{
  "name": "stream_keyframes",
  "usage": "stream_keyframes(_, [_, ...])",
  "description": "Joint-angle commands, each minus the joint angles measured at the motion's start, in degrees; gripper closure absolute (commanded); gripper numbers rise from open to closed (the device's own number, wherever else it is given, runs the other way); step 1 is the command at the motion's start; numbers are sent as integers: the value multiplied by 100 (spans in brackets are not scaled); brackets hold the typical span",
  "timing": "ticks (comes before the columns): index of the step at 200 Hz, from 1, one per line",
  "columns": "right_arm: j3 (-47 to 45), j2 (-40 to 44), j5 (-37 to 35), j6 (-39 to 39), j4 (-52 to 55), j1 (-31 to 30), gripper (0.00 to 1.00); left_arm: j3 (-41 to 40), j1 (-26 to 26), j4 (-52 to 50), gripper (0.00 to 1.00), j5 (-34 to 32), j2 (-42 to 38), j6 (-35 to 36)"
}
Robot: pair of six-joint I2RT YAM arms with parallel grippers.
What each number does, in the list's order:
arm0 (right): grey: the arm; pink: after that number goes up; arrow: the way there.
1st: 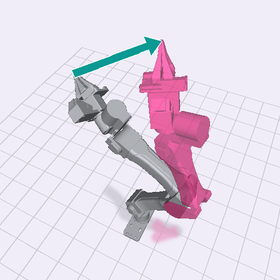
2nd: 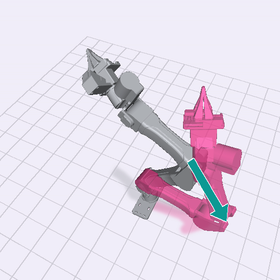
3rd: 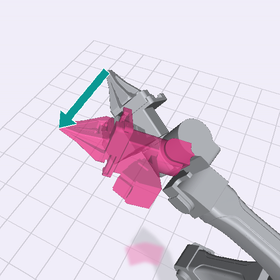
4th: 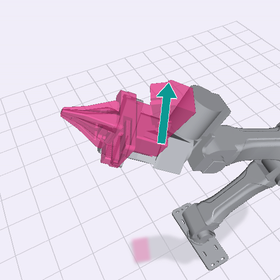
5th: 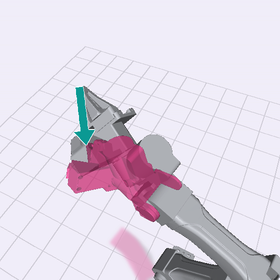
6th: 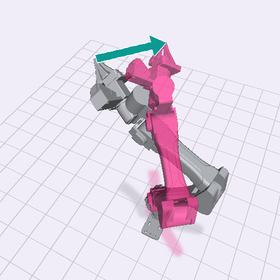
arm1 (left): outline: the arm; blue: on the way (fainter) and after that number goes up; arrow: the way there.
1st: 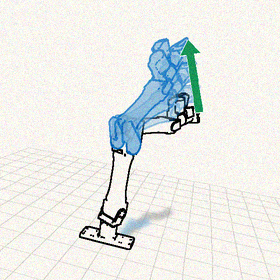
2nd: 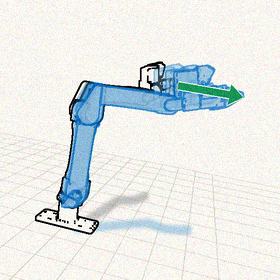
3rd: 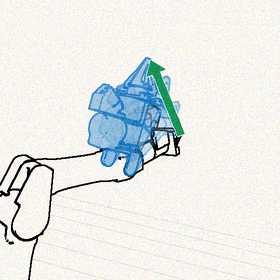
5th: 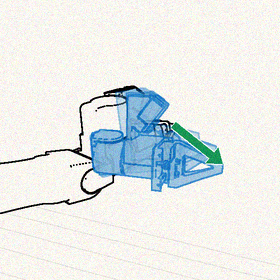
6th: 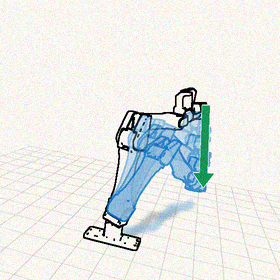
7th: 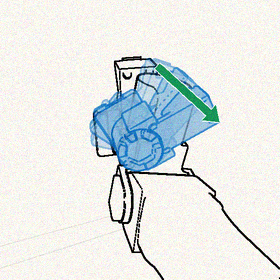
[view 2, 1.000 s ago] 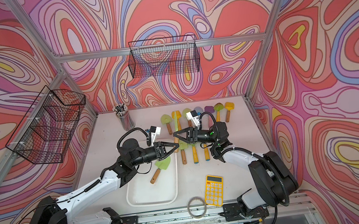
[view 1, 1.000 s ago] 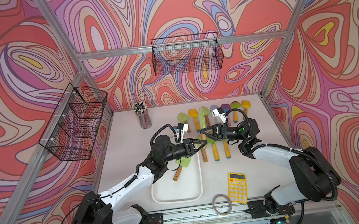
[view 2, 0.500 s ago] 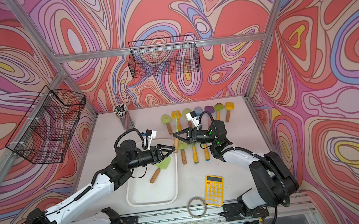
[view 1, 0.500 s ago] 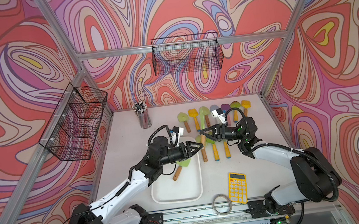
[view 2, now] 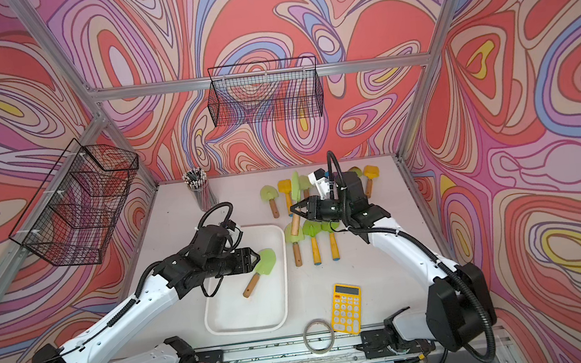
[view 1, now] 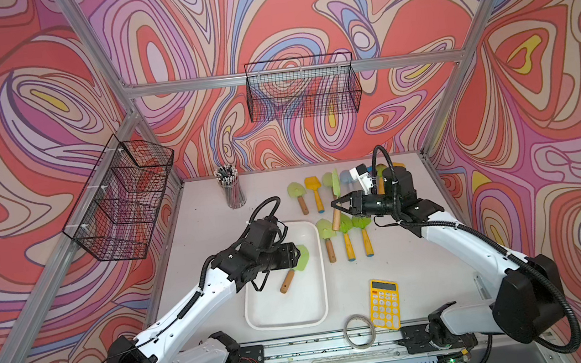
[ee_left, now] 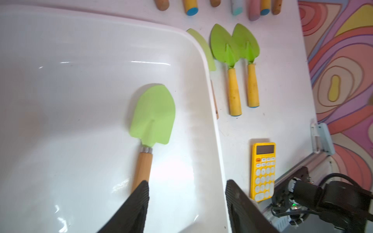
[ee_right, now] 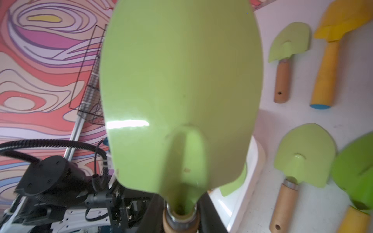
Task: Take the shovel out of the storage box
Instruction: Place the shovel at the center of the board.
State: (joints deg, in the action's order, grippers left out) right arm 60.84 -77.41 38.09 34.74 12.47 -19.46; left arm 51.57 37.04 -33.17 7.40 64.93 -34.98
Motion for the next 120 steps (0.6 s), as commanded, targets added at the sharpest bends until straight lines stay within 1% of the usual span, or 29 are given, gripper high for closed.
stream_keyframes(1, [432, -37, -1391, -959, 1601, 30, 87, -14, -26, -592, 36, -744, -34, 314])
stream_keyframes(24, [719, -132, -2302, -1320, 2229, 27, 88, -58, -22, -741, 36, -994, 15, 408])
stream_keyframes(52, [785, -81, -2880, -1522, 2514, 36, 88, -159, -21, -726, 36, -923, 82, 409])
stream_keyframes(77, [827, -110, -3591, -1651, 2793, 39, 88, -261, -17, -717, 35, -1011, 142, 379])
stream_keyframes(120, [694, -159, -4056, -1625, 2773, 39, 88, -383, -5, -564, 35, -784, 338, 402])
